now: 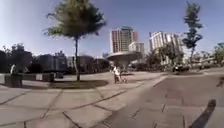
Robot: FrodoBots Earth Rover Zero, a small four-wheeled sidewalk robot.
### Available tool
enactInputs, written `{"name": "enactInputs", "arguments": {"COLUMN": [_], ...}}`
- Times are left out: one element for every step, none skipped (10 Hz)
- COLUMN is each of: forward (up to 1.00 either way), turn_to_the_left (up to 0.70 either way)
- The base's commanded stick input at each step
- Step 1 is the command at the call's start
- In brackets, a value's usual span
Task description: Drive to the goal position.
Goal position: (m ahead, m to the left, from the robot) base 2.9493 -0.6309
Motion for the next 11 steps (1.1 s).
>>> {"name": "enactInputs", "arguments": {"forward": [0.55,0.55,0.55,0.55,0.55,0.55,0.55,0.55,0.55,0.55,0.55], "turn_to_the_left": [-0.4,-0.4,-0.34,-0.28,-0.21,-0.15,-0.09,-0.03,0.0,0.01,0.01]}}
